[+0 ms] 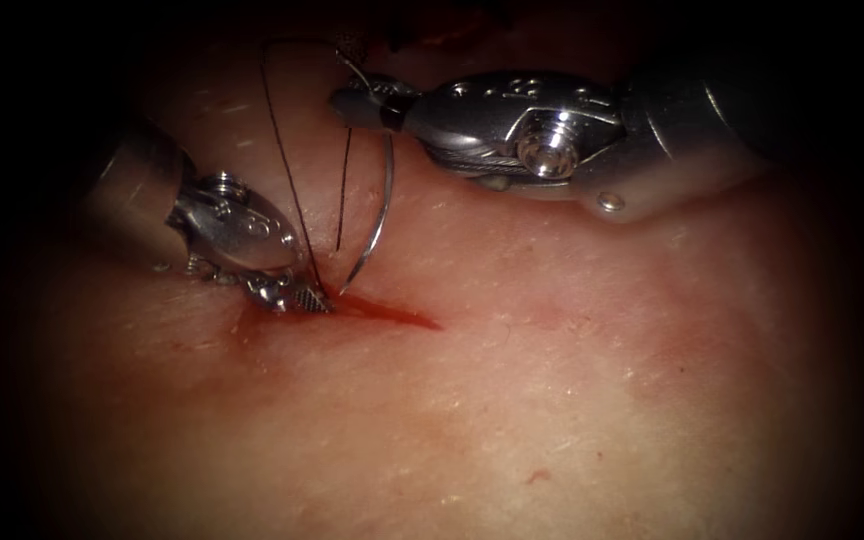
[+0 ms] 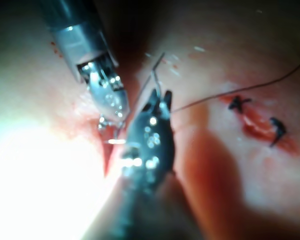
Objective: Wound Closure
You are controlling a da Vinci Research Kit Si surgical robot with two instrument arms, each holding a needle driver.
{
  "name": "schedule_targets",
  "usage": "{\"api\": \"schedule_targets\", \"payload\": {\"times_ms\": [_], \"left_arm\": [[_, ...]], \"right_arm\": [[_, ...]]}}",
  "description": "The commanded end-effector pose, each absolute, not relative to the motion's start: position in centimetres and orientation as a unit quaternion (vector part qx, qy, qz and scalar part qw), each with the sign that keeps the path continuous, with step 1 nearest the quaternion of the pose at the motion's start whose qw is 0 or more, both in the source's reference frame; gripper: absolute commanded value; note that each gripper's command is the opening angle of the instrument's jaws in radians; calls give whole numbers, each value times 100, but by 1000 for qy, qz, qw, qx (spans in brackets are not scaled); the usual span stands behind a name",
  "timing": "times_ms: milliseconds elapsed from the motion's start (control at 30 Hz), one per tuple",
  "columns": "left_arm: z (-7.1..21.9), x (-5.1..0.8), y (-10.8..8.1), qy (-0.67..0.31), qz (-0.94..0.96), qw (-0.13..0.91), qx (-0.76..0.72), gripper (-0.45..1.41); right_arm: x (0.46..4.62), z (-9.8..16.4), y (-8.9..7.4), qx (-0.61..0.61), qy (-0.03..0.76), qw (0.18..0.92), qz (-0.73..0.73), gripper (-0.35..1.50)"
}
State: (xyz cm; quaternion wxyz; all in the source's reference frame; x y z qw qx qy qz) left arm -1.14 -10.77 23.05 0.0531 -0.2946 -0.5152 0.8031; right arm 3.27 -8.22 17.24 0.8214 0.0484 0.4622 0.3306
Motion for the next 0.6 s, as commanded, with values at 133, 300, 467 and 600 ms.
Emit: {"api": "schedule_targets", "payload": {"times_ms": [133,300,467,600], "left_arm": [[2303,-122,-1092,-517,801,53,-297,51],[2303,-122,-1092,-516,801,53,-297,51],[2303,-121,-1092,-514,802,55,-298,49],[2302,-121,-1091,-515,802,55,-298,49]], "right_arm": [[350,1728,-842,41,460,827,321,-35],[355,1730,-844,27,452,840,300,-35],[359,1735,-850,21,445,847,291,-35],[364,1740,-859,14,440,853,279,-35]]}}
